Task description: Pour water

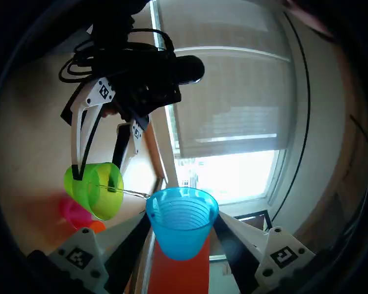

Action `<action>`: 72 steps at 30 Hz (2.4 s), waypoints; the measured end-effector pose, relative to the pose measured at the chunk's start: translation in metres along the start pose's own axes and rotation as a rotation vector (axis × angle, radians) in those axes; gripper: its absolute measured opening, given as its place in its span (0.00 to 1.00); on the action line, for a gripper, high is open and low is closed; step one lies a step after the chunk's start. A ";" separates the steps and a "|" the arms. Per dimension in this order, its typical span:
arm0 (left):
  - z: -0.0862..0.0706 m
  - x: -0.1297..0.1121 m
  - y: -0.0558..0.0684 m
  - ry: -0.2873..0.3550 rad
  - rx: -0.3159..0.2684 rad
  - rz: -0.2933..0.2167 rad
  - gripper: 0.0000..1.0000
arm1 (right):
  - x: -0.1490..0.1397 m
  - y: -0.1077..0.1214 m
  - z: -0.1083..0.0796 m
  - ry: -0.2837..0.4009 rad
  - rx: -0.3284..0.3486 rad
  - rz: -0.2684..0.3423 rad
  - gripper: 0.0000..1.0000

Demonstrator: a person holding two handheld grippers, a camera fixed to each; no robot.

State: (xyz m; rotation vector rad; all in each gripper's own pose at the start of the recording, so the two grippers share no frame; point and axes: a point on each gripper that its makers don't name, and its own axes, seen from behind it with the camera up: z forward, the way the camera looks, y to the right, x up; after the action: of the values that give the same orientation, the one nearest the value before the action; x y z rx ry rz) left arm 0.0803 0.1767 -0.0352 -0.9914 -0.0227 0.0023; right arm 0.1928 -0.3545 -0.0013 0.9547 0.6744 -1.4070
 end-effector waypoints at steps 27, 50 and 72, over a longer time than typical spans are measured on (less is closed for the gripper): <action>0.002 0.001 0.002 -0.002 -0.003 0.005 0.82 | -0.015 0.005 0.002 -0.011 -0.002 -0.054 0.89; 0.003 0.000 0.003 -0.005 -0.005 0.007 0.82 | -0.011 0.005 0.001 -0.011 -0.002 -0.080 0.89; 0.001 -0.001 0.001 -0.006 -0.001 0.006 0.82 | -0.004 0.003 -0.001 0.005 -0.010 0.057 0.89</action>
State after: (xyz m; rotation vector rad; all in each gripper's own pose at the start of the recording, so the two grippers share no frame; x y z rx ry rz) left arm 0.0791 0.1779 -0.0356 -0.9927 -0.0253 0.0112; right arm 0.1956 -0.3519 0.0026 0.9624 0.6522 -1.3502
